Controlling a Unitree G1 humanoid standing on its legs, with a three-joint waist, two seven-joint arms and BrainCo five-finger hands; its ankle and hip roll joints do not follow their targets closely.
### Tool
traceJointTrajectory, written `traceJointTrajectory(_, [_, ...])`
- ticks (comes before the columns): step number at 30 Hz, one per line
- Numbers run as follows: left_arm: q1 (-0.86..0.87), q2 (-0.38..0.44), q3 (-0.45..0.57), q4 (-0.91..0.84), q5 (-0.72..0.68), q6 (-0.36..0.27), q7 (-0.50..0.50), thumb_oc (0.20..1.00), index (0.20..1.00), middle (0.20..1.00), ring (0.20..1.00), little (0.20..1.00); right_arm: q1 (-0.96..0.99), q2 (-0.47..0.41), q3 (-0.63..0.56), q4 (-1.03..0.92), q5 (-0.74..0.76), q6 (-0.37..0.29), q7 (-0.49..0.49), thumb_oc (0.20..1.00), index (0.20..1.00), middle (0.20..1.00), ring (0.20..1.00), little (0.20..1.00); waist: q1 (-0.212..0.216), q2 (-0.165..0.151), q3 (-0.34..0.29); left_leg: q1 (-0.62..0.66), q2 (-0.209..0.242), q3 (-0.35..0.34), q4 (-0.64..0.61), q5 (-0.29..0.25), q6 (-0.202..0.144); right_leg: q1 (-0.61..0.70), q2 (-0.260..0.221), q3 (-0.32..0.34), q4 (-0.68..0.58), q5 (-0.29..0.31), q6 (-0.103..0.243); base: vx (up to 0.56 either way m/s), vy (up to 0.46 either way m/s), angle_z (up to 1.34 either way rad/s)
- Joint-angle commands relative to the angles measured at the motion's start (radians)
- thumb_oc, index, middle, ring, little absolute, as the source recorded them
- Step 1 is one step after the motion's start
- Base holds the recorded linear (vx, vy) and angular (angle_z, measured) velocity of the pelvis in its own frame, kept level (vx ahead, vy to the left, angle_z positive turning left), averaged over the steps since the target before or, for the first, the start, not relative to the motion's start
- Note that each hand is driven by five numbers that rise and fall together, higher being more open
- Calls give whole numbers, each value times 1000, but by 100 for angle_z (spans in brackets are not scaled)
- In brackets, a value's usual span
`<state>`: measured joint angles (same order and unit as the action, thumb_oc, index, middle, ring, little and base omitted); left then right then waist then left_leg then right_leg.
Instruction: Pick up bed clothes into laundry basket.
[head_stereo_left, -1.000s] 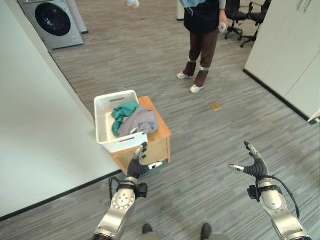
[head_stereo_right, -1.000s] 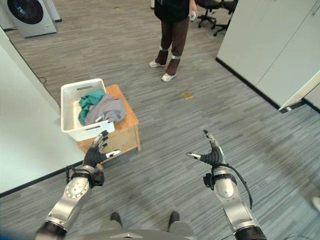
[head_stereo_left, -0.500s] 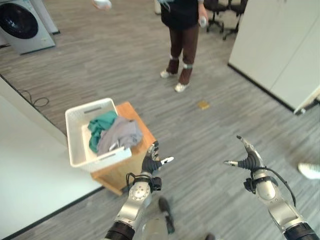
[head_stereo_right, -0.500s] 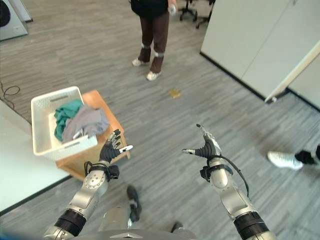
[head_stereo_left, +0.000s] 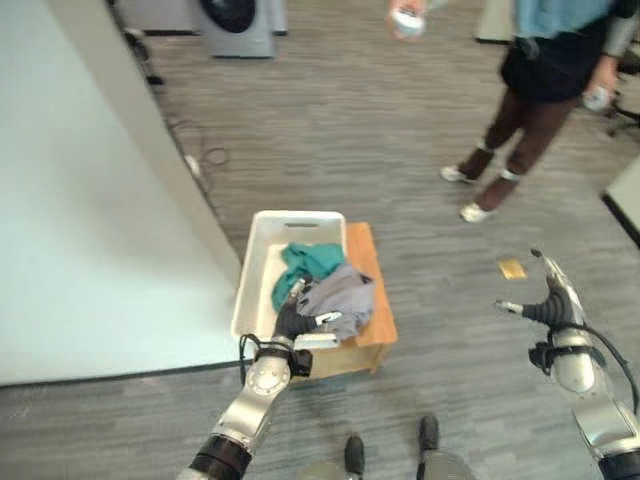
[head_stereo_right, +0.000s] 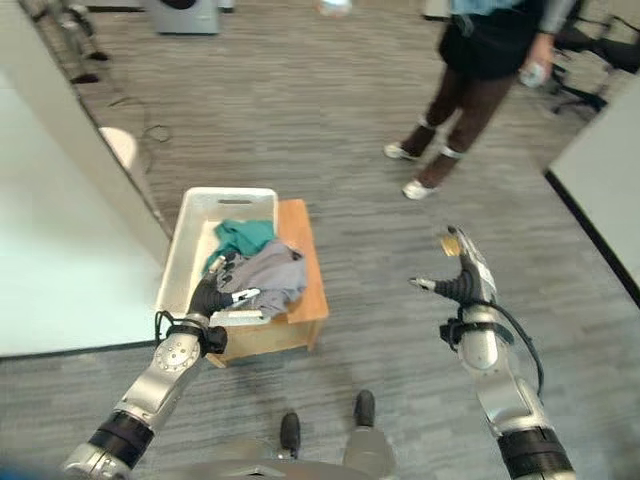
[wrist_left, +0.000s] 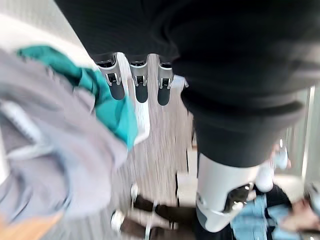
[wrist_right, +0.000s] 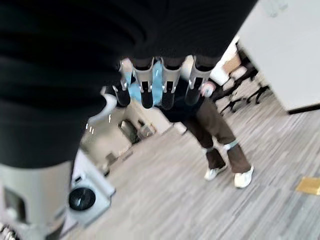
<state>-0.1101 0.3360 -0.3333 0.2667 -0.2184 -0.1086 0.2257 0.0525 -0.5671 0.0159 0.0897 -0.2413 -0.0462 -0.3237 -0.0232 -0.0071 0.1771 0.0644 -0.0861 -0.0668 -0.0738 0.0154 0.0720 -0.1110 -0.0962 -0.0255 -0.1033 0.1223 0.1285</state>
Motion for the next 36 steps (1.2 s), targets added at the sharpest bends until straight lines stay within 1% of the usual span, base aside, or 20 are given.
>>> traceJointTrajectory(1, [29, 20, 41, -107, 12, -65, -23, 1000, 1000, 1000, 1000, 1000, -53, -3, -52, -45, -50, -8, -24, 1000, 1000, 1000, 1000, 1000, 33, -38, -3, -25, 124, 120, -13, -59, -82, 94, -88, -91, 87, -113, 46, 86, -96, 77])
traceJointTrajectory(2, [31, 20, 41, -108, 12, -64, -23, 1000, 1000, 1000, 1000, 1000, -52, -3, -51, -45, -50, -8, -24, 1000, 1000, 1000, 1000, 1000, 31, -37, -6, -19, 125, 117, -13, -72, -83, 103, -87, -93, 81, -123, 48, 38, -100, 43])
traceJointTrajectory(3, [31, 20, 41, -109, 12, -64, -23, 1000, 1000, 1000, 1000, 1000, -52, -3, -52, -45, -50, -8, -24, 1000, 1000, 1000, 1000, 1000, 30, -38, -3, -23, 124, 117, -13, -60, -82, 99, -88, -94, 82, -112, 46, 106, -81, 33])
traceJointTrajectory(4, [83, 19, 66, -114, -5, -68, -35, 1000, 1000, 1000, 1000, 1000, -52, 5, -33, -29, -52, -9, -8, 1000, 1000, 1000, 1000, 1000, 47, -41, -25, -15, 127, 116, -13, -65, -88, 134, -87, -119, 51, -101, 45, 86, -110, 34])
traceJointTrajectory(5, [100, 17, 71, -118, -14, -67, -37, 1000, 1000, 1000, 1000, 1000, -56, 9, -15, -10, -48, -7, -3, 1000, 1000, 1000, 1000, 1000, 54, -42, -29, -12, 129, 110, -13, -63, -89, 146, -81, -121, 43, -101, 41, 224, -172, 20])
traceJointTrajectory(6, [131, 14, 78, -118, -30, -64, -39, 1000, 1000, 1000, 1000, 1000, -68, 15, 25, 41, -41, -1, 18, 1000, 1000, 1000, 1000, 1000, 72, -41, -38, -2, 138, 99, -13, -75, -96, 175, -75, -133, 25, -114, 38, 81, -92, 3])
traceJointTrajectory(7, [133, 14, 79, -119, -30, -64, -40, 1000, 1000, 1000, 1000, 1000, -71, 15, 28, 46, -40, -3, 16, 1000, 1000, 1000, 1000, 1000, 70, -42, -36, -6, 136, 99, -13, -62, -96, 170, -76, -133, 27, -104, 36, 116, -95, 0])
traceJointTrajectory(8, [145, 12, 78, -116, -34, -60, -44, 1000, 1000, 1000, 1000, 1000, -82, 20, 53, 76, -41, 3, 28, 1000, 1000, 1000, 1000, 1000, 82, -42, -39, 1, 141, 94, -13, -76, -99, 184, -72, -138, 22, -120, 34, 32, -52, 14])
traceJointTrajectory(9, [153, 12, 78, -118, -39, -57, -47, 1000, 1000, 1000, 1000, 1000, -95, 23, 72, 97, -41, 6, 33, 1000, 1000, 1000, 1000, 1000, 88, -43, -40, 0, 143, 90, -13, -74, -101, 189, -69, -145, 19, -123, 31, 39, -74, 27])
traceJointTrajectory(10, [163, 13, 79, -121, -45, -55, -49, 1000, 1000, 1000, 1000, 1000, -117, 28, 99, 120, -43, 9, 37, 1000, 1000, 1000, 1000, 1000, 95, -44, -36, -5, 146, 86, -13, -61, -104, 193, -67, -152, 18, -117, 25, 41, -65, 34])
traceJointTrajectory(11, [168, 11, 76, -120, -48, -54, -51, 1000, 1000, 1000, 1000, 1000, -129, 35, 119, 142, -38, 14, 43, 1000, 1000, 1000, 1000, 1000, 105, -43, -39, 0, 150, 80, -13, -74, -107, 204, -63, -159, 17, -132, 25, 43, -65, 23])
traceJointTrajectory(17, [188, 11, 60, -110, -68, -52, -62, 1000, 1000, 1000, 1000, 1000, -227, 94, 236, 311, -24, 24, 45, 1000, 1000, 1000, 1000, 1000, 158, -43, -18, -26, 166, 31, -13, -54, -133, 222, -53, -237, 16, -152, 11, 21, -64, 28])
traceJointTrajectory(19, [191, 13, 52, -111, -74, -55, -65, 1000, 1000, 1000, 1000, 1000, -255, 111, 262, 353, -15, 29, 43, 1000, 1000, 1000, 1000, 1000, 176, -38, -8, -43, 168, 14, -13, -43, -143, 220, -51, -261, 16, -156, 7, -13, -42, 44])
traceJointTrajectory(20, [190, 14, 53, -111, -74, -55, -65, 1000, 1000, 1000, 1000, 1000, -259, 112, 263, 357, -14, 27, 41, 1000, 1000, 1000, 1000, 1000, 173, -38, -8, -44, 168, 11, -13, -42, -144, 219, -51, -263, 16, -156, 7, -14, -44, 42])
traceJointTrajectory(22, [192, 21, 40, -110, -80, -61, -63, 1000, 1000, 1000, 1000, 1000, -304, 135, 304, 445, -4, 35, 32, 1000, 1000, 1000, 1000, 1000, 202, -30, 7, -74, 167, -14, -13, -26, -158, 215, -49, -301, 16, -162, 2, -21, -50, 34])
traceJointTrajectory(26, [187, 34, 30, -119, -86, -69, -56, 1000, 1000, 1000, 1000, 1000, -352, 144, 323, 514, 9, 44, 10, 1000, 1000, 1000, 1000, 1000, 230, -13, 30, -124, 164, -45, -13, 0, -176, 199, -46, -349, 16, -171, -5, -52, -27, 39])
traceJointTrajectory(27, [177, 39, 23, -122, -85, -73, -52, 1000, 1000, 1000, 1000, 1000, -374, 140, 322, 540, 18, 45, -8, 1000, 1000, 1000, 1000, 1000, 243, -1, 41, -158, 165, -59, -13, 15, -185, 187, -47, -378, 16, -175, -8, -51, -25, 49])
traceJointTrajectory(28, [176, 39, 23, -122, -85, -73, -52, 1000, 1000, 1000, 1000, 1000, -376, 140, 322, 543, 19, 43, -8, 1000, 1000, 1000, 1000, 1000, 241, -1, 40, -161, 165, -62, -13, 16, -185, 186, -47, -380, 16, -175, -8, -41, -19, 49])
traceJointTrajectory(31, [160, 42, 7, -123, -84, -79, -47, 1000, 1000, 1000, 1000, 1000, -409, 142, 315, 574, 48, 45, -30, 1000, 1000, 1000, 1000, 1000, 252, 15, 52, -209, 164, -71, -13, 36, -194, 164, -46, -416, 16, -185, -10, -23, -9, 36])
traceJointTrajectory(36, [140, 39, -10, -116, -85, -84, -39, 1000, 1000, 1000, 1000, 1000, -438, 145, 318, 611, 65, 43, -48, 1000, 1000, 1000, 1000, 1000, 254, 26, 73, -255, 163, -77, -13, 53, -197, 134, -49, -434, 19, -187, -13, -24, -1, 17])
